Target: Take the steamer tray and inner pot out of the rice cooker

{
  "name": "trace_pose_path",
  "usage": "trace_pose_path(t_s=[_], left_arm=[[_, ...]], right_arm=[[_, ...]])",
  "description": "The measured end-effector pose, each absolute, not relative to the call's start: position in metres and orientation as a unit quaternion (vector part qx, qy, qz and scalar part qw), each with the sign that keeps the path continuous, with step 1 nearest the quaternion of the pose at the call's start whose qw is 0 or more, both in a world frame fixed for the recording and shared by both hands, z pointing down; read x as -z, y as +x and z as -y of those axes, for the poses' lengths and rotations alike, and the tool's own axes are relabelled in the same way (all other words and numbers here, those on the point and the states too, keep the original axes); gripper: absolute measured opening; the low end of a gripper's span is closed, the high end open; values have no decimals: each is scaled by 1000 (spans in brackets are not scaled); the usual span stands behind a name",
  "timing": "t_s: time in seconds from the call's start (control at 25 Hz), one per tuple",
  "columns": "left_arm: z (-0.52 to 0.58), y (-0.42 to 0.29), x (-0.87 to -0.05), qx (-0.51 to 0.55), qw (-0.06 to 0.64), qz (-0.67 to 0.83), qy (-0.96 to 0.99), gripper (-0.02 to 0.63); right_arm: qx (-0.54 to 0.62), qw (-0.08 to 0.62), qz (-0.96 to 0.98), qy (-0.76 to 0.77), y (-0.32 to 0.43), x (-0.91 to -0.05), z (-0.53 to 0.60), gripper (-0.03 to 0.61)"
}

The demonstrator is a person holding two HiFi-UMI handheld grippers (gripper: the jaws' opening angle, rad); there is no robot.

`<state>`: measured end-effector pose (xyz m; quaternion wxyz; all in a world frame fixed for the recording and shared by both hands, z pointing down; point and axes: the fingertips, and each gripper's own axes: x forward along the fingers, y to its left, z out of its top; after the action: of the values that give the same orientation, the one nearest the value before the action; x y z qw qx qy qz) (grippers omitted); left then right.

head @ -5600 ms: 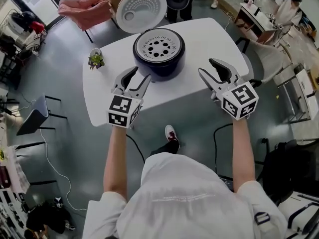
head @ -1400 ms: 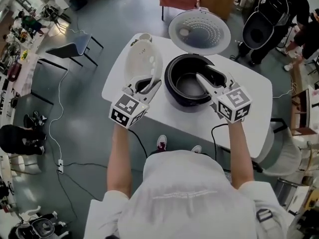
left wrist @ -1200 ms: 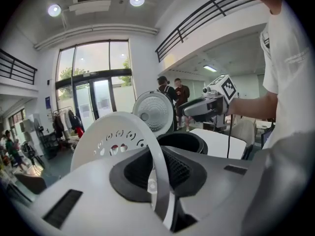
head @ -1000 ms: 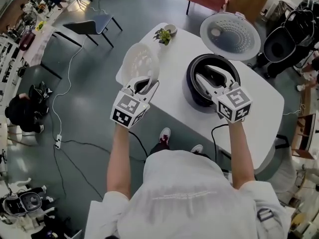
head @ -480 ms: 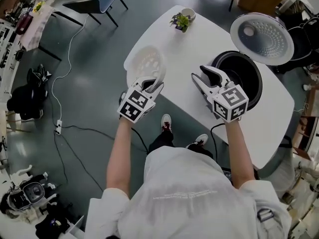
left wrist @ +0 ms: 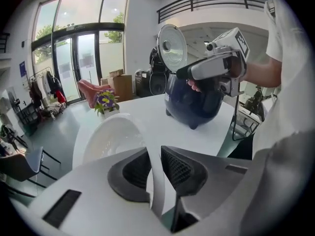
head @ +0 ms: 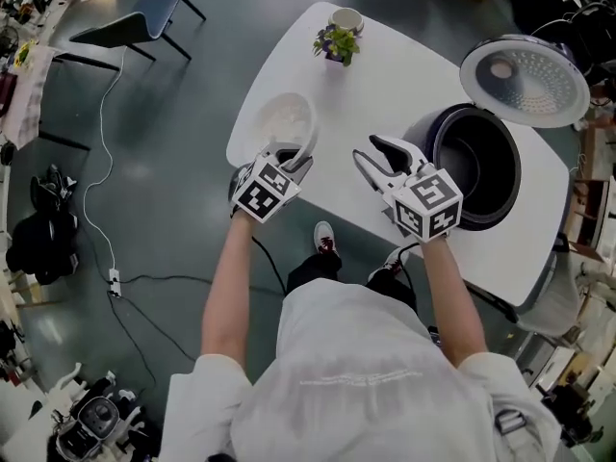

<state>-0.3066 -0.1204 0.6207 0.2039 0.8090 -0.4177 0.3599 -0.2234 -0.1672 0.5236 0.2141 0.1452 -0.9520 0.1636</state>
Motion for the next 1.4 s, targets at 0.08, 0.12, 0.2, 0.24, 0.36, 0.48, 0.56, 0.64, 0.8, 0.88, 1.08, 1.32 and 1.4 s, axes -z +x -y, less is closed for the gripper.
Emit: trace_pose_path(t_s=[0.08,0.12,0.2,0.24,0.36,0.48,0.56,0.64,0.8,0.88,1.08,1.32,1.4], left_arm=[[132,-314,-630,-362,200,404,816,74],[137,-317,-634,-366,197,399,817,71],[146,-322,-644,-377,194,385,820,66],[149,-323,-649,-382,193,377,821,64],[158,-325,-663,-399,194,358,821,63],[169,-327,-677,-421,183,349,817,69],[177,-326,-684,-427,178,342,818,75],[182,-326,-690,-431,178,336,818,81],[186,-326,-701,-435,189,325,818,101],[189,-323,-702,-426,195,323,822,124],[195,-322,-690,-388,198,349,830,164],[207,-336,-654,-333,192,405,830,164],[208,-338,-637,-318,189,419,829,164]], right_arm=[[-169,221,948,157,-229,-533,171,181],[-173,224,945,163,-231,-537,173,181],[-184,231,938,182,-232,-542,174,181],[-192,236,933,193,-231,-545,175,181],[-221,238,921,215,-230,-553,177,184],[-243,235,914,225,-230,-559,181,184],[-247,240,910,232,-228,-564,182,184],[-251,244,906,235,-228,-568,181,184],[-258,249,903,237,-232,-573,177,184],[-258,249,903,237,-232,-573,178,184],[-254,248,904,240,-229,-569,178,184],[-241,233,910,246,-229,-554,184,184],[-234,225,913,247,-231,-543,186,184]])
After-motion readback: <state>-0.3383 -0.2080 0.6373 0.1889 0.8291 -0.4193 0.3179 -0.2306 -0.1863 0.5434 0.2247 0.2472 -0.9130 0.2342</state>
